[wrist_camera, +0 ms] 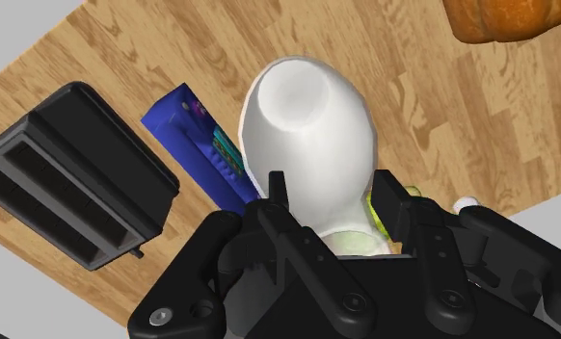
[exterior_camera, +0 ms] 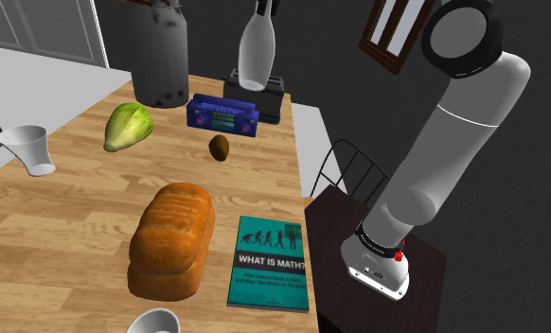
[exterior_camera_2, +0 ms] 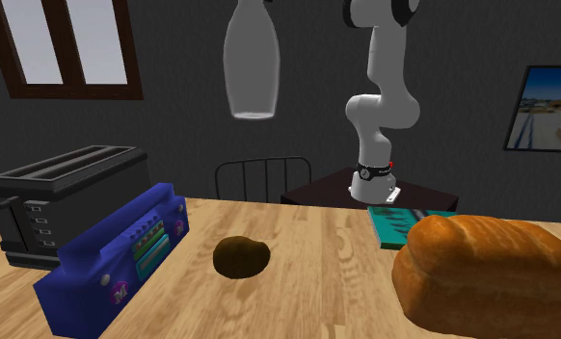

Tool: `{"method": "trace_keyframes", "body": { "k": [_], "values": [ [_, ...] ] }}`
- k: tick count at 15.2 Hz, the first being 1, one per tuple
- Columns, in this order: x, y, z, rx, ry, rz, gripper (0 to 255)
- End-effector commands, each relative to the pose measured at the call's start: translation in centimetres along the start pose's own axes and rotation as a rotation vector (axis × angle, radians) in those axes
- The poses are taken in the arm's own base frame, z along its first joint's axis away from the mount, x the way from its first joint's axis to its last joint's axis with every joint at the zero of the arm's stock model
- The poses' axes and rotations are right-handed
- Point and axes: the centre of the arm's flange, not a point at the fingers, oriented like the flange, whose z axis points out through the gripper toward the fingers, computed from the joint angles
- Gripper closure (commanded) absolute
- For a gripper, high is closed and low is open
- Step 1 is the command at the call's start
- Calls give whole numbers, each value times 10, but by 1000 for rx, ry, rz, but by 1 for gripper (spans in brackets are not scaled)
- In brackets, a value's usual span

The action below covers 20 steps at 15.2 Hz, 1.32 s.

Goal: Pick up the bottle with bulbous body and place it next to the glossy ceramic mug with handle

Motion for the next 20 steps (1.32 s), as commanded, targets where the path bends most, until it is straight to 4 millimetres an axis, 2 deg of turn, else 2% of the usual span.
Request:
{"method": "trace_keyframes", "body": {
  "k": [1,20],
  "values": [
    [-13,-18,2,0,1,0,255],
    [-135,-235,32,0,1,0,255]
  ]
}}
